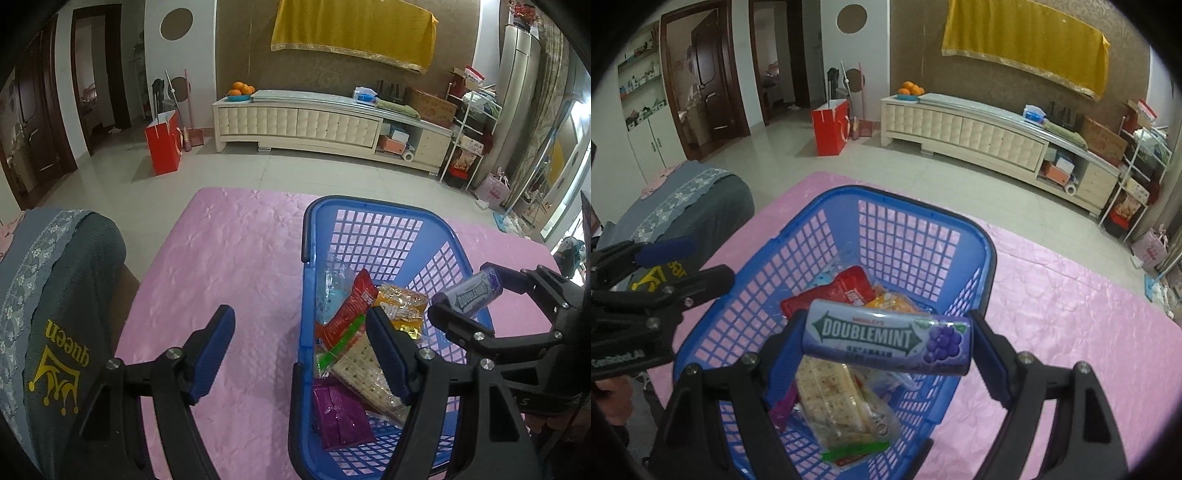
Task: Organize snacks
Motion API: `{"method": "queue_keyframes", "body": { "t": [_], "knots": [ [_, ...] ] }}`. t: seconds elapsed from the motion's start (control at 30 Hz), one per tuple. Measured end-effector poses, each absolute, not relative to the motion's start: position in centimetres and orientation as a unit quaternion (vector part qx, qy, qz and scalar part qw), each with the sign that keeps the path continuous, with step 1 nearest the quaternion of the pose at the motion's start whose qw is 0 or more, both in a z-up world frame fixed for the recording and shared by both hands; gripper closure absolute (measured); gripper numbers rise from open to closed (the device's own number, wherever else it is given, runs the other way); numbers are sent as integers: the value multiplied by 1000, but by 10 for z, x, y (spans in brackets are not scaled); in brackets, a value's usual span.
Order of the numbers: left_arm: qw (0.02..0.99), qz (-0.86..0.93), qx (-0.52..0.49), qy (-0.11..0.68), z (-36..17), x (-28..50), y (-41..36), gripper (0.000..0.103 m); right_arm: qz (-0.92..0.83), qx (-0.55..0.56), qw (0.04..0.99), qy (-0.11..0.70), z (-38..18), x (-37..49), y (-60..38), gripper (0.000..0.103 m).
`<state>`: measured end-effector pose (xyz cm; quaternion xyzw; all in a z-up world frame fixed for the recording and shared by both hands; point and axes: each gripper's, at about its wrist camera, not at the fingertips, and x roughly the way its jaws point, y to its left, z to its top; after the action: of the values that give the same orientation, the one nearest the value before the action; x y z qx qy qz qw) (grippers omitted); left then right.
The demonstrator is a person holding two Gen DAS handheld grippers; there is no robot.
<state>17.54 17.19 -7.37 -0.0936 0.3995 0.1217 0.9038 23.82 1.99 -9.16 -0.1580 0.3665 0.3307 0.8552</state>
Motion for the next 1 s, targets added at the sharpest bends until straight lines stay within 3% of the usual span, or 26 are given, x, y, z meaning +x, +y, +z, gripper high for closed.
{"method": "queue_keyframes", "body": {
  "t": [0.17,0.37,1.0],
  "knots": [
    [903,123,-90,401,-75,174,173,32,348,-176,839,380,-96,235,26,16],
    [909,127,-93,387,-66,158,167,32,344,-185,849,355,-83,223,22,5],
    [955,108,-63,267,19,56,85,32,297,-122,907,273,2,125,-80,4]
  ]
}}
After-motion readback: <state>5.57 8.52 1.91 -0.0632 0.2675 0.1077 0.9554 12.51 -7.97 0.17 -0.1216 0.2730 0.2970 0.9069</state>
